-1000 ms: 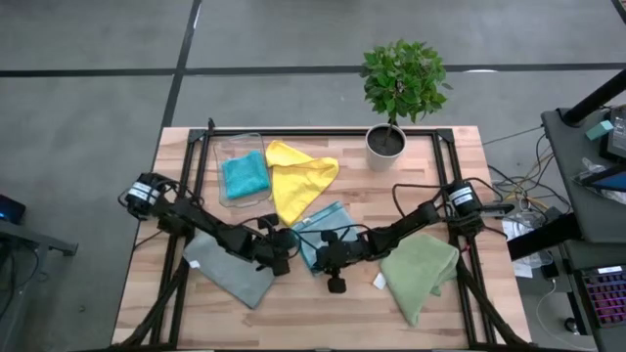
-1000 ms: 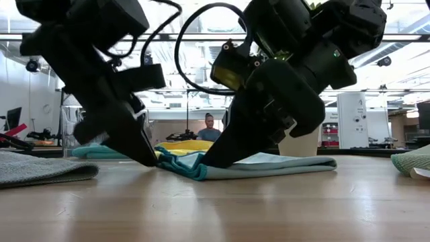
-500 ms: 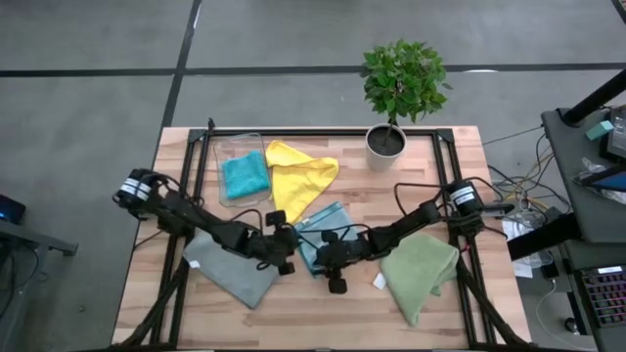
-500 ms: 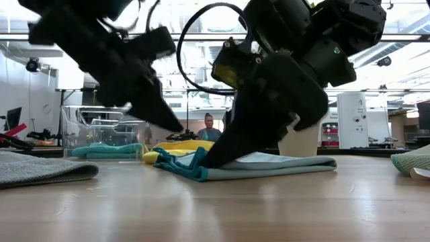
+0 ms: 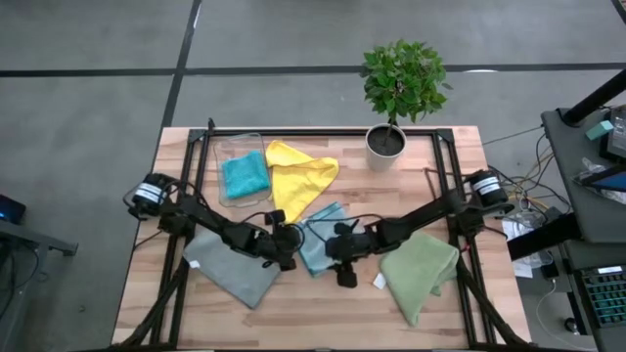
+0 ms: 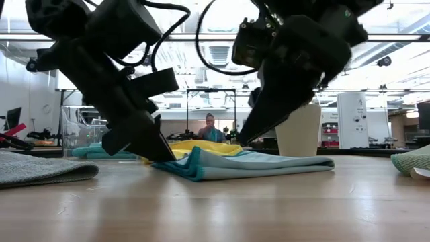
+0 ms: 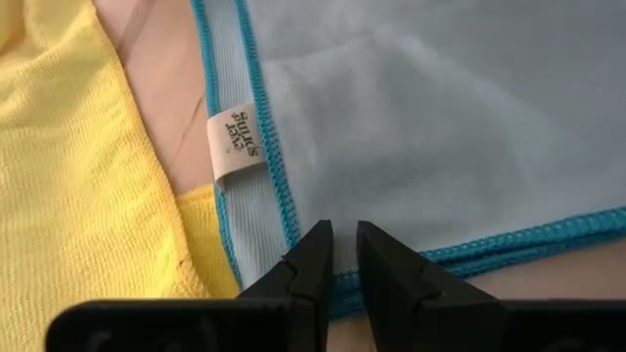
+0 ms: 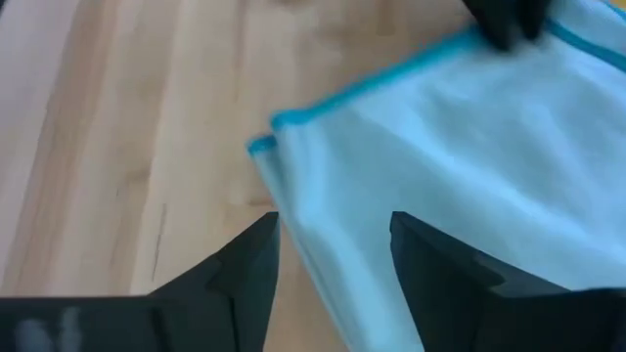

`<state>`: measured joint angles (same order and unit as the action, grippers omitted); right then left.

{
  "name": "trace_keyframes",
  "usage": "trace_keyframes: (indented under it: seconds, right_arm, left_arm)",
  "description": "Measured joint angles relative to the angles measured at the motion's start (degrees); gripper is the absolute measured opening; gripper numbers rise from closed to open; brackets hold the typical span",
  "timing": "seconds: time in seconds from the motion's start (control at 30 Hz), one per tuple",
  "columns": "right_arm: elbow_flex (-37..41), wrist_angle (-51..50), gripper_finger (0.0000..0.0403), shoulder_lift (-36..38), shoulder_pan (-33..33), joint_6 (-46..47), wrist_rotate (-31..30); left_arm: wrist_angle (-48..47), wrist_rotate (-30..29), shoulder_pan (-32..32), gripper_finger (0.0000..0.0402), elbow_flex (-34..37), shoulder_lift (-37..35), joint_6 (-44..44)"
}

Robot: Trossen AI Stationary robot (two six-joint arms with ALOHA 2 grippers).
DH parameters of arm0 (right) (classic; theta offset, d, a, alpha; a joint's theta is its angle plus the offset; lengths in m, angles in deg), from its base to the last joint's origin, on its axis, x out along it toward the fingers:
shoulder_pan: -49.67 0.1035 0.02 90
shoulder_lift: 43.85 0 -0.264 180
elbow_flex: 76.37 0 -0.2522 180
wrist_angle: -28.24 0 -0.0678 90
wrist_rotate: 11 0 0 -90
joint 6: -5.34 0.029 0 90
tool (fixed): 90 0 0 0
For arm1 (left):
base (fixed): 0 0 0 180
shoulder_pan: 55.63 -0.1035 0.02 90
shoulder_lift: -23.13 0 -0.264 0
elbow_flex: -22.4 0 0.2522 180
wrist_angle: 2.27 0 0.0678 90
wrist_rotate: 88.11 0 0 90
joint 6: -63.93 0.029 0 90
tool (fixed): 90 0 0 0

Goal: Fold microfiber towels
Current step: Fold the light blue microfiber towel

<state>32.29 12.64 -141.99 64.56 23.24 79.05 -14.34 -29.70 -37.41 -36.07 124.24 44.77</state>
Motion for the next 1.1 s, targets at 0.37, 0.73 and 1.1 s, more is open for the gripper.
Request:
trace_keyframes:
  seconds: [0.37, 0.73, 1.1]
  right_arm:
    - [2.05, -16.46, 0.0248, 9.12, -7.90, 11.32, -0.09]
    - [10.61, -14.56, 0.0303, 11.46, -16.82, 16.19, 3.97]
    - [17.68, 2.85, 0.0294, 9.33, -19.08, 18.64, 12.11]
  left_arm:
    - [-1.30, 1.44, 0.26, 0.0038, -0.17, -3.42, 0.04]
    - [-0.93, 13.23, 1.71, 0.0038, -0.09, -4.68, -0.09]
    - [0.44, 13.49, 2.14, 0.0038, 0.11, -2.50, -1.53]
